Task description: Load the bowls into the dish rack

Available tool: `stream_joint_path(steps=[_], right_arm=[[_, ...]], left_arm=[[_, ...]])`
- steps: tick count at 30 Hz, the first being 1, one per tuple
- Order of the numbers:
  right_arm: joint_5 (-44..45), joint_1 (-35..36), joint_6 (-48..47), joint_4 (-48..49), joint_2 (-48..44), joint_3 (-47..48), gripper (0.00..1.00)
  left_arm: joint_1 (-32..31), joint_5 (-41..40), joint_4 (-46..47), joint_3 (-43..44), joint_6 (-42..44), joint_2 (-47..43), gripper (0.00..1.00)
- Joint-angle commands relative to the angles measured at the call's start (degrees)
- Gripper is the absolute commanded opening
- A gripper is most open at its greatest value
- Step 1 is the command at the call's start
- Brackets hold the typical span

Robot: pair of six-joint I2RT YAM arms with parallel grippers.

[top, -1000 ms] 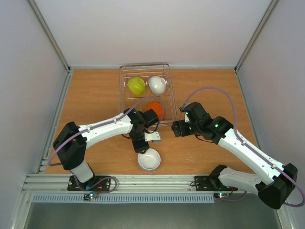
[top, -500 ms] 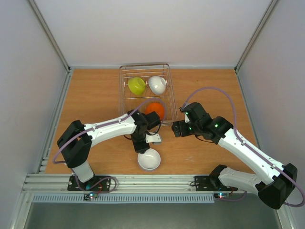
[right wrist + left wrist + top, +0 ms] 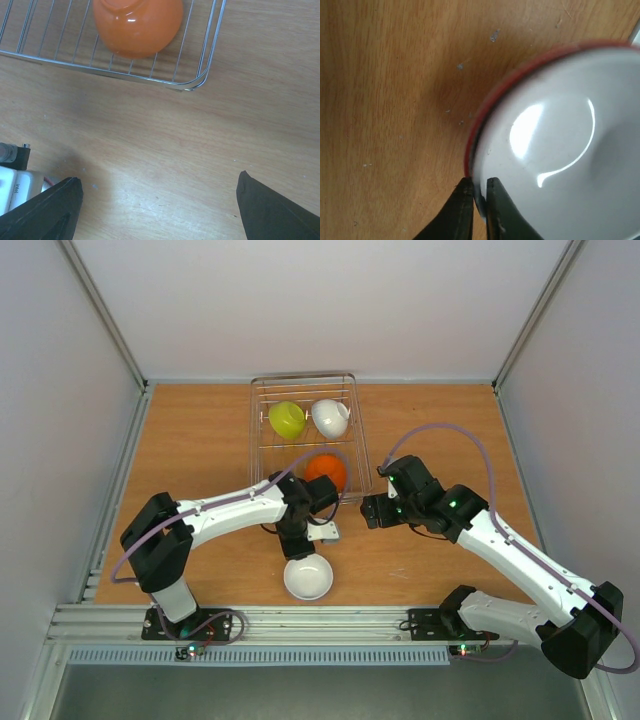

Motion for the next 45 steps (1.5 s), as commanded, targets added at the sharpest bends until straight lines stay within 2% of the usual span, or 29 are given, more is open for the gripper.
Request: stream_joint_path(steps=[1, 3, 9, 19, 22, 28, 33, 40, 42, 45], right_arm=[[-0.58, -0.25, 0.82, 0.21, -0.02, 0.19, 0.86], [-0.58, -0.21, 0.87, 0.02, -0.15, 0.39, 0.85], [-0.54, -0.20, 0.80, -0.28, 0.20, 1.02, 0.86], [-0.58, -0.20, 0.79, -0.37, 1.23, 1.94, 0.86], [-0.58, -0.14, 0.80, -0.19, 0.96, 2.38, 0.86], [-3.04, -1.15, 1.40, 3.55, 0.20, 1.80, 0.84], [-11.70, -5.52, 6.41, 12.82, -0.57, -1.85, 0.85], [-30.86, -10.45, 18.68, 38.23, -1.47, -10.56, 0.89], [-34.17, -10.52, 21.42, 44.18, -1.17, -12.41, 0.90], [-37.72, -10.49, 23.85, 48.17, -0.61, -13.52, 0.90]], left_arm=[[-0.47, 0.26, -0.56, 0.58, 0.12, 0.09, 0.06], [-0.48, 0.54, -0.67, 0.72, 0.33, -0.51, 0.01], [-0.47, 4.13, -2.04, 0.66, 2.31, -3.10, 0.01], [0.06, 4.96, -2.72, 2.12, 4.37, -8.27, 0.00], [2.21, 6.45, -1.95, 2.62, 5.01, -9.99, 0.01], [11.71, 15.13, -0.06, 4.92, 7.18, -13.84, 0.01], [19.15, 22.92, 3.02, 6.72, 8.22, -13.55, 0.01], [28.91, 36.93, 11.01, 5.60, 7.83, -12.08, 0.01], [30.08, 37.83, 14.37, 4.41, 6.41, -11.99, 0.00], [31.03, 37.34, 19.67, 2.52, 3.21, -11.92, 0.01]])
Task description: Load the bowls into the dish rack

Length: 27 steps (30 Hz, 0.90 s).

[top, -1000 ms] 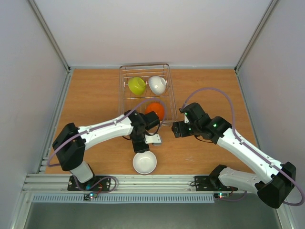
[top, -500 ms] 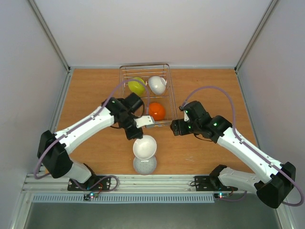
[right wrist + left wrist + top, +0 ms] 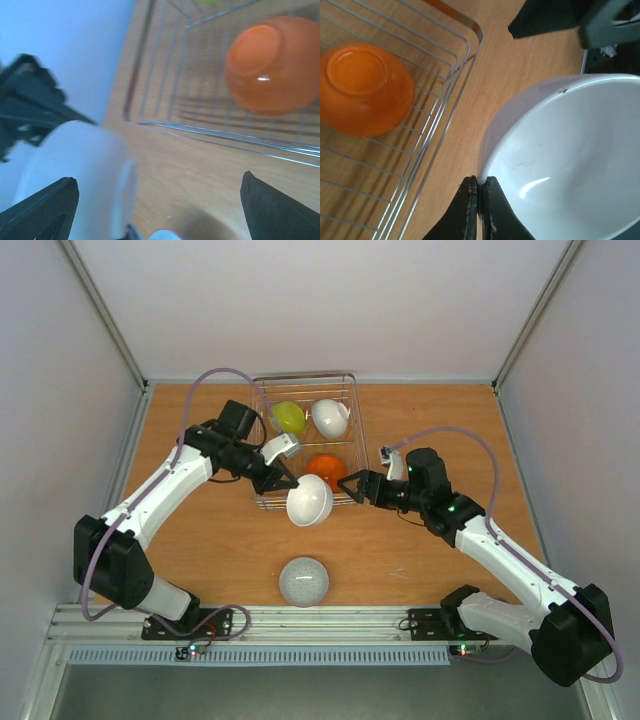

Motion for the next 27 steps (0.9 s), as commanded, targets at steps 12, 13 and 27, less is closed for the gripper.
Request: stream_joint_path(steps=[12, 13, 27], right_arm=[[-7.89, 4.04, 0.52, 7.61, -1.42, 1.39, 0.90], [-6.35, 5.76, -0.59, 5.79, -1.26, 2.20, 0.90], [1.27, 12.70, -4.57, -0.01, 1.41, 4.71, 0.82]], left_arm=[[0.96, 5.69, 14.92, -3.12, -8.27, 1.34, 0.00], [0.95, 5.89, 14.95, -3.01, -8.35, 1.38, 0.00], [1.01, 7.30, 15.07, -3.18, -8.98, -0.05, 0.01]])
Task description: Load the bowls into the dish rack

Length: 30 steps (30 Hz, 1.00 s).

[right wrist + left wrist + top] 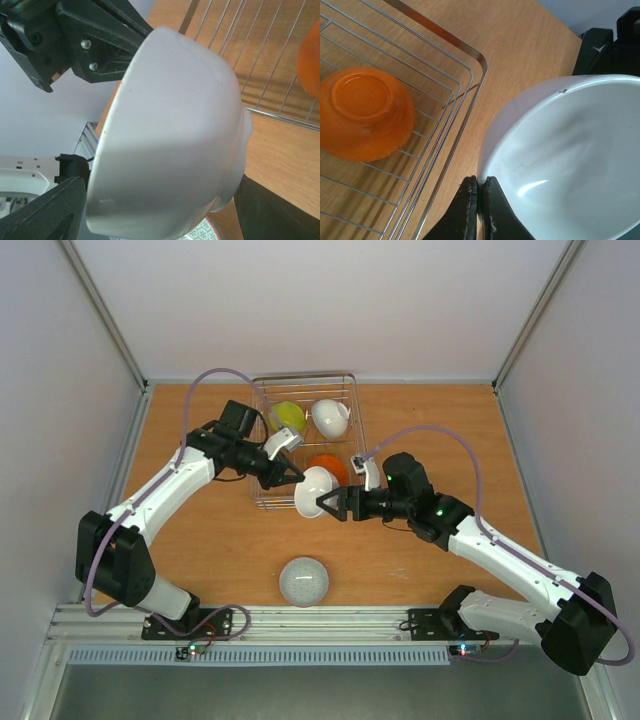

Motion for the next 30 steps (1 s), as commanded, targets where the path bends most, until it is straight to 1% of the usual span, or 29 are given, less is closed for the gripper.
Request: stream_joint_path(steps=[1, 5, 6, 7, 12, 15, 18, 19, 21, 22, 25, 26, 28, 30], right_arm=[[2.04, 0.73, -1.50, -1.60, 0.13, 0.91, 0.82], [3.38, 0.74, -1.48, -2.21, -0.31, 0.59, 0.80], [3.61, 0.75, -1.48, -2.22, -0.32, 0.61, 0.78], [3.76, 0.74, -1.39, -2.15, -0.28, 0.59, 0.75], [3.92, 0.75, -1.38, -1.36, -0.15, 0.56, 0.57], [3.59, 0.78, -1.39, -0.69, -0.18, 0.45, 0.43], [3.77, 0.76, -1.28, -0.65, -0.26, 0.40, 0.27], [4.01, 0.73, -1.34, -0.83, -0.28, 0.47, 0.21], [4.97, 0.72, -1.54, -1.86, -0.21, 0.87, 0.04], [5.58, 0.75, -1.66, -2.60, -0.26, 1.13, 0.02], [6.72, 0.69, -2.51, -4.29, -0.25, 2.01, 0.01], [7.30, 0.72, -2.74, -4.89, -0.31, 2.24, 0.01], [8.63, 0.70, -3.43, -6.38, -0.24, 3.05, 0.01], [9.82, 0.81, -4.33, -7.91, 0.02, 4.00, 0.01]], left_arm=[[0.14, 3.58, 3.18, 0.37, -1.20, -1.12, 0.01], [0.32, 6.07, 3.19, 0.22, -1.35, -1.44, 0.00], [0.40, 6.40, 3.24, 0.15, -1.37, -1.41, 0.00], [0.41, 6.63, 3.22, 0.02, -1.40, -1.37, 0.00], [0.59, 7.88, 3.28, -0.09, -1.58, -0.64, 0.01], [0.57, 8.40, 3.43, -0.23, -1.74, -0.28, 0.01], [0.63, 8.32, 3.90, -0.58, -1.77, -0.19, 0.01], [0.64, 8.14, 4.18, -0.88, -1.90, -0.13, 0.01], [0.61, 7.32, 4.75, -1.32, -2.23, -0.26, 0.01], [0.64, 6.69, 5.18, -1.57, -2.55, -0.21, 0.01], [0.68, 4.05, 6.63, -2.06, -3.67, -0.21, 0.01], [0.67, 3.18, 6.90, -2.09, -4.19, -0.13, 0.03], [0.67, 1.14, 7.24, -2.10, -4.92, 0.12, 0.13], [0.66, -0.24, 7.64, -2.18, -5.46, 0.18, 0.27]])
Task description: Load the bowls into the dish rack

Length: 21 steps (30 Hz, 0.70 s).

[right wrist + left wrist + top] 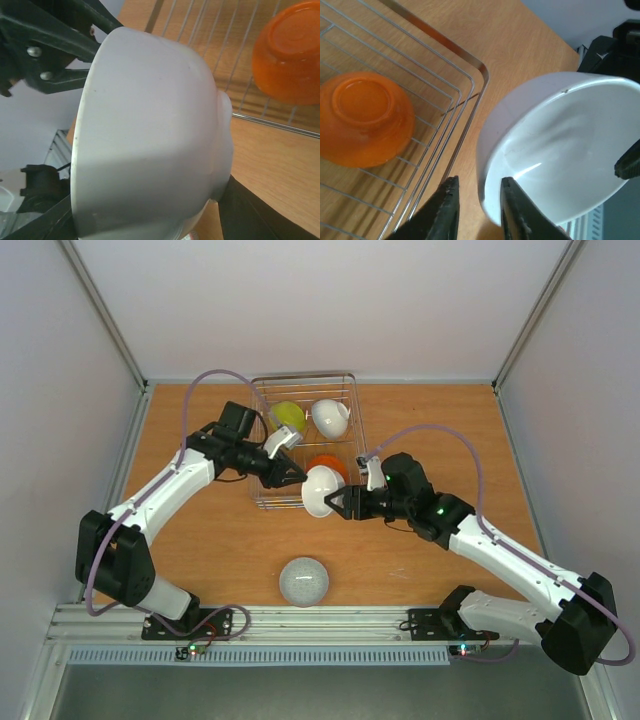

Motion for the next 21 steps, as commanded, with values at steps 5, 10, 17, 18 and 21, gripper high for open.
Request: stream_joint_path(steps=[5, 10, 17, 18, 21], right_arm=[[5.98, 0.42, -4.90, -6.24, 1.04, 5.01, 0.01], [7.27, 0.44, -9.16, -9.88, 4.38, 9.76, 0.01], [15.22, 1.35, -17.69, -21.89, 17.15, 24.77, 0.01], [18.01, 1.86, -18.80, -23.37, 19.94, 27.03, 0.01], [23.06, 2.73, -21.19, -26.56, 25.88, 33.21, 0.01]], left_arm=[[0.20, -4.80, 4.57, -0.44, -3.82, -0.13, 0.46], [0.22, -12.75, 5.69, -0.40, -4.41, -1.62, 0.51], [2.17, -28.15, 7.86, -0.22, -4.59, -4.93, 0.52], [3.12, -28.94, 7.87, -0.13, -4.77, -5.24, 0.52], [7.01, -31.17, 8.41, 0.04, -5.37, -6.23, 0.52]])
